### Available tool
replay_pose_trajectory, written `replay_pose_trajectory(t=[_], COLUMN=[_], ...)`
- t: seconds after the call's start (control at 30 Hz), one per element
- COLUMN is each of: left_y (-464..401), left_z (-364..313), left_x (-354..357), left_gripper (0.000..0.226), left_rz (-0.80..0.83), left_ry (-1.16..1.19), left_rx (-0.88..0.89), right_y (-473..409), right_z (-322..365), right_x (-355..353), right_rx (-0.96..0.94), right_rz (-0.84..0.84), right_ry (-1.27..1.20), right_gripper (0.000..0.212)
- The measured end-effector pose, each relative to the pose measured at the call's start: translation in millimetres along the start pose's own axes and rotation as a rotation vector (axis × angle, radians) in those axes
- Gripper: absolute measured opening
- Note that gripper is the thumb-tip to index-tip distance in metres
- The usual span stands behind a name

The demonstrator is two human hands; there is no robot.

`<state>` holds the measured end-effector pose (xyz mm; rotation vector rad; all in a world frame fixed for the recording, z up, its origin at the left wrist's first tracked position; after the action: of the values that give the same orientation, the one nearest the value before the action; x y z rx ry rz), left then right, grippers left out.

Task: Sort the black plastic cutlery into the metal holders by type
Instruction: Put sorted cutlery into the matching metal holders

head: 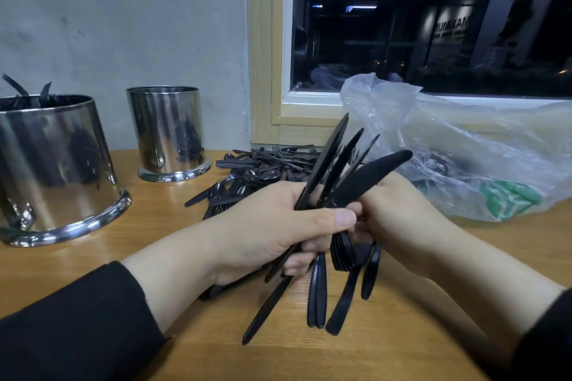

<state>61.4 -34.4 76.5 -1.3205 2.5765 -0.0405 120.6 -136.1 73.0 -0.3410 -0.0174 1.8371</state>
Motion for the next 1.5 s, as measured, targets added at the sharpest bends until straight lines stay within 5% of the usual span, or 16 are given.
replay_pose_trajectory(t=[0.17, 0.33, 0.5, 0.57, 0.67, 0.8, 1.03, 1.23, 1.33, 1.4, 1.5], left_y=[-0.3, -1.5, 11.2, 12.5, 13.2, 14.4, 5.5, -4.2, -4.1, 1.7, 9.5], left_z=[6.9, 8.0, -3.6, -4.3, -4.2, -2.1, -5.5, 5.3, 6.8, 4.8, 3.8], left_x=[-5.1, -45.6, -67.8, -69.1, -71.0, -67.6, -54.0, -41.5, -54.0, -68.4, -81.9], left_gripper=[0.023, 0.051, 0.026, 0.036, 0.047, 0.055, 0.044, 0.037, 0.027, 0.026, 0.025], left_rz=[-0.014, -0.414, -0.671, -0.708, -0.728, -0.725, -0.599, -0.386, -0.468, -0.588, -0.707], left_ry=[-0.033, 0.043, -0.055, -0.028, -0.001, -0.292, -0.598, -0.564, -0.406, -0.282, -0.174], left_rx=[-0.009, 0.057, 0.187, 0.172, 0.136, 0.000, -0.033, -0.030, 0.013, 0.039, 0.060], right_y=[1.0, 5.5, 7.9, 8.0, 9.5, 9.7, 6.8, 8.7, 5.4, 2.6, -0.6], right_z=[13.7, 26.2, 25.2, 26.5, 30.0, 31.2, 28.9, 31.6, 26.5, 26.7, 19.6], right_x=[-8.1, -57.4, -60.4, -53.5, -43.9, -35.1, -33.5, -15.3, -22.9, -28.6, -10.1], right_rx=[-0.067, -0.175, -0.206, -0.212, -0.217, -0.225, -0.238, -0.265, -0.255, -0.312, -0.385], right_rz=[-0.091, -0.434, -0.471, -0.447, -0.390, -0.321, -0.266, -0.123, -0.195, -0.230, -0.051], right_ry=[-0.175, -0.355, -0.205, -0.147, -0.131, -0.135, -0.159, -0.138, 0.004, 0.331, 0.847], right_gripper=[0.032, 0.022, 0.024, 0.022, 0.024, 0.023, 0.023, 0.024, 0.031, 0.029, 0.012])
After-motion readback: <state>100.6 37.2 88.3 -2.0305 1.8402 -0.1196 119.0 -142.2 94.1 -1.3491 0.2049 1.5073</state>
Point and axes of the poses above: each hand's wrist, its own y-axis away from the middle knuckle, its own x-axis out of the palm, z = x × y, the point moved 9 cm from there along -y, towards the middle knuckle, and after that the axes turned 1 degree about x, right-handed, at the moved point
